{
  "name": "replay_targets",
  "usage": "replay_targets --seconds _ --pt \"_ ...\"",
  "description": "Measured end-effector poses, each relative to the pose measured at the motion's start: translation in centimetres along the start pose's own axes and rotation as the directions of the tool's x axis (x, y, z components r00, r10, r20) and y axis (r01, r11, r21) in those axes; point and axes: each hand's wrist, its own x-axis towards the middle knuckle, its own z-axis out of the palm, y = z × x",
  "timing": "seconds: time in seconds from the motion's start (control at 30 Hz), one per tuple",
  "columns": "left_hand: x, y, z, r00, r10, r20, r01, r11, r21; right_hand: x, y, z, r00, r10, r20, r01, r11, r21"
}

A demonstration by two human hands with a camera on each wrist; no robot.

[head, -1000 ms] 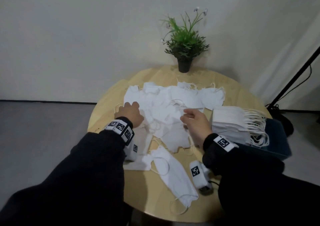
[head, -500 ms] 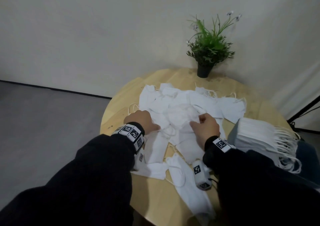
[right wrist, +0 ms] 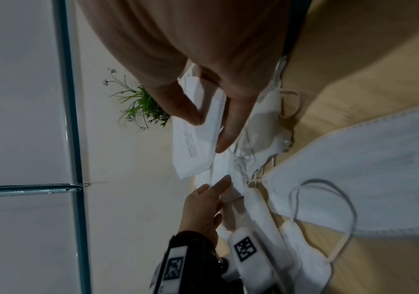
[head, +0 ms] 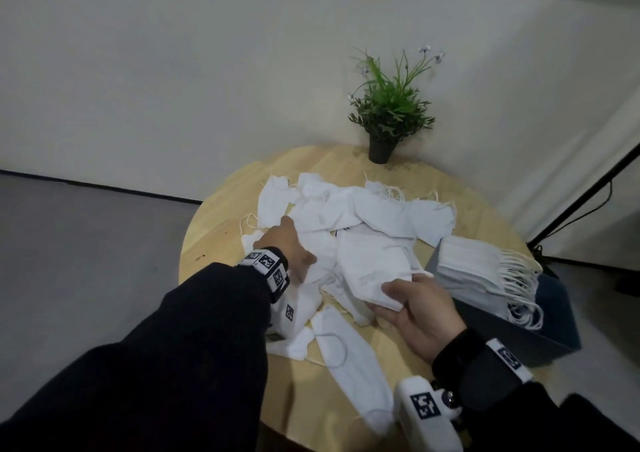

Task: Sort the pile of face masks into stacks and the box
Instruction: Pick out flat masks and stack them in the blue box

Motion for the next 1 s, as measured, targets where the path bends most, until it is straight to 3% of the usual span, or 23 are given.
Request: replay_targets --seconds 0.1,0.2,0.27,0.37,0.47,0.53,0.67,0.73,0.83,0.87,1.0 --pt "-0.1 0.6 -0.3 0.998 -0.038 -0.046 0.027 0.974 -0.226 0.2 0.1 -0.4 0.999 -0.015 -0.043 0.015 1.0 -0.011" --pt "-1.3 1.9 -2.2 0.996 -0.026 -0.088 -0.021 0.869 -0.495 0.6 -0.4 -0.7 0.996 -0.042 -0.076 0.038 0.998 -0.058" --pt "-2.3 2.7 -3.8 0.994 0.034 -0.107 -0.093 0.787 -0.61 0.8 -1.0 -0.7 0.991 -0.101 -0.086 0.093 0.991 -0.097" --pt "-4.3 3.4 -5.8 0.969 0.1 -0.227 -0.235 0.664 -0.709 1.0 -2.0 -0.4 0.984 -0.167 -0.065 0.162 0.984 -0.081" --pt "-6.3 4.4 -7.3 0.923 0.122 -0.365 -0.376 0.486 -0.789 0.7 -2.9 -0.1 0.973 -0.22 -0.07 0.213 0.972 -0.096" --pt "-7.3 5.2 -7.8 0.913 0.141 -0.384 -0.409 0.329 -0.851 0.6 -3.4 -0.2 0.97 -0.229 -0.087 0.221 0.971 -0.09" --pt "-8.6 6.0 -7.3 0.938 0.242 -0.246 -0.272 0.077 -0.959 0.7 -3.7 0.0 0.961 -0.257 -0.106 0.25 0.966 -0.068" --pt "-9.1 6.3 -6.1 0.945 0.289 -0.15 -0.186 0.101 -0.977 0.6 -3.8 0.3 0.966 -0.244 -0.086 0.244 0.97 -0.011" --pt "-9.5 6.6 -3.6 0.948 0.306 -0.089 -0.2 0.353 -0.914 0.1 -3.8 1.0 0.972 -0.232 0.027 0.229 0.969 0.089" --pt "-9.7 6.6 -3.0 0.95 0.299 -0.092 -0.213 0.402 -0.891 -0.1 -3.7 1.2 0.969 -0.234 0.076 0.226 0.969 0.104" --pt "-8.9 6.3 -2.4 0.954 0.297 -0.049 -0.163 0.372 -0.914 -0.7 -3.5 1.5 0.968 -0.193 0.16 0.17 0.974 0.148"
